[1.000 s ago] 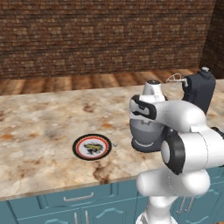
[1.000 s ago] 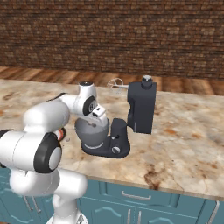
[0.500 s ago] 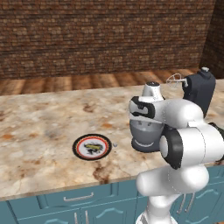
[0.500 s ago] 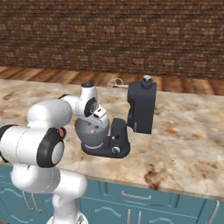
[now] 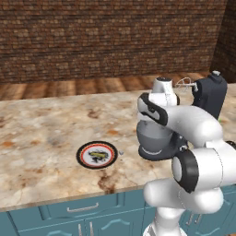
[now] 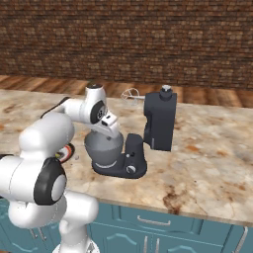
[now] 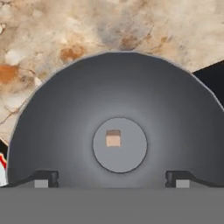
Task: Add butter and sugar cubes to the stand mixer bowl and then turn on the stand mixer to begin making frosting.
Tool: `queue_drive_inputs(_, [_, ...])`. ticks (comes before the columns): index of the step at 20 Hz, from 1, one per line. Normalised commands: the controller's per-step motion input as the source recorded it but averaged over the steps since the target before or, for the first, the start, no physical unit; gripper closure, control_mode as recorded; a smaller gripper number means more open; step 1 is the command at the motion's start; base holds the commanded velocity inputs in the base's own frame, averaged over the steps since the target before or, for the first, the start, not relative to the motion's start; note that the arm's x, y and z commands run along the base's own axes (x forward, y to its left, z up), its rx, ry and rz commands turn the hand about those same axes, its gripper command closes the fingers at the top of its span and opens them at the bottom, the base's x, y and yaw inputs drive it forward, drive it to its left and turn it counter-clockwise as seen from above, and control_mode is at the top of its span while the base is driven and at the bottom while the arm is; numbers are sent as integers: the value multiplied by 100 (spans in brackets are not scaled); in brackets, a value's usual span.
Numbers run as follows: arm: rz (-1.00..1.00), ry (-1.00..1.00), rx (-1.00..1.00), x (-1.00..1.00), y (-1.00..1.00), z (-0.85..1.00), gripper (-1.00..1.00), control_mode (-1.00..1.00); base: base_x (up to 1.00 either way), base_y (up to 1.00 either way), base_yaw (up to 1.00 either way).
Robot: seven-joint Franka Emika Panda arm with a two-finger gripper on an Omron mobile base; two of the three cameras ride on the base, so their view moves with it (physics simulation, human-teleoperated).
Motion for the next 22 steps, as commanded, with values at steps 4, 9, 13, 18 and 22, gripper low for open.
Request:
queue_drive_inputs(4, [-5, 0, 0, -52, 29, 95, -100, -100, 0, 0, 0])
queue_drive_inputs(9, [-14, 8, 0, -50, 61, 39, -100, -100, 0, 0, 0])
queue_drive_inputs(13, [-24, 10, 0, -48, 79, 4, -100, -100, 0, 0, 0])
queue_drive_inputs(18, [-26, 11, 0, -15, 60, -5, -100, -100, 0, 0, 0])
queue_drive_inputs(22, [-21, 10, 0, 17, 26, -31, -100, -100, 0, 0, 0])
